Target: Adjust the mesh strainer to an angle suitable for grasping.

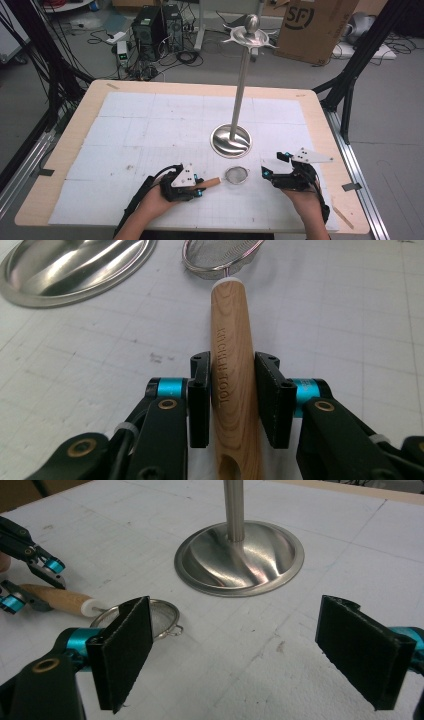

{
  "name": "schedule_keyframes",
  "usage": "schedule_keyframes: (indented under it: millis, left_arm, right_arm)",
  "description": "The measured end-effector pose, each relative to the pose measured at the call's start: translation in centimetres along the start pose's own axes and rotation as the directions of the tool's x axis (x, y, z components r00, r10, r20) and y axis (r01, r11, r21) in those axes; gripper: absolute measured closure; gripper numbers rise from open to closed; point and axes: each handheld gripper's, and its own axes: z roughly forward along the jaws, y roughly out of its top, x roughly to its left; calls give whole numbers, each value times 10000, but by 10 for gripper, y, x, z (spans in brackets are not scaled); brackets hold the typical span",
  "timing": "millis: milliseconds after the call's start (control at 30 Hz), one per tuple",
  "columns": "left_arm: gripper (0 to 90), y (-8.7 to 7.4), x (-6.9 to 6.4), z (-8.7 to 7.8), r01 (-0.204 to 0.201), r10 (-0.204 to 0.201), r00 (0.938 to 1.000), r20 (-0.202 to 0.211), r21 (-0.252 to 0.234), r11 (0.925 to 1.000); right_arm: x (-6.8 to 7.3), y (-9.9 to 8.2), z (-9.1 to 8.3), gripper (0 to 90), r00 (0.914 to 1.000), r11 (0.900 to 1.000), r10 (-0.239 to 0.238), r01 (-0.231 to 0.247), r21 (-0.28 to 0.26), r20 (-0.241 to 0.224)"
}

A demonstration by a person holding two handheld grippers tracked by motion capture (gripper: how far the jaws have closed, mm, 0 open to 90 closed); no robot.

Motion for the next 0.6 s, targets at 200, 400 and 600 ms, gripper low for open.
schedule_keyframes:
  millis: [200, 400, 600]
  left_arm:
    - [619, 0, 1, -2, 160, -160, 9999, -50, -3, 9999]
    - [575, -5, 5, -9, 364, -364, 9989, -311, 20, 9993]
    - [563, -11, 12, -15, 687, -680, 9952, -701, 81, 9976]
  right_arm:
    - [0, 0, 0, 145, 10000, 10000, 1, -1, -11, 11]
    - [0, -1, 0, 145, 10000, 10000, -46, 46, 22, -7]
    - [-1, -1, 0, 145, 10000, 10000, -38, 38, 36, 6]
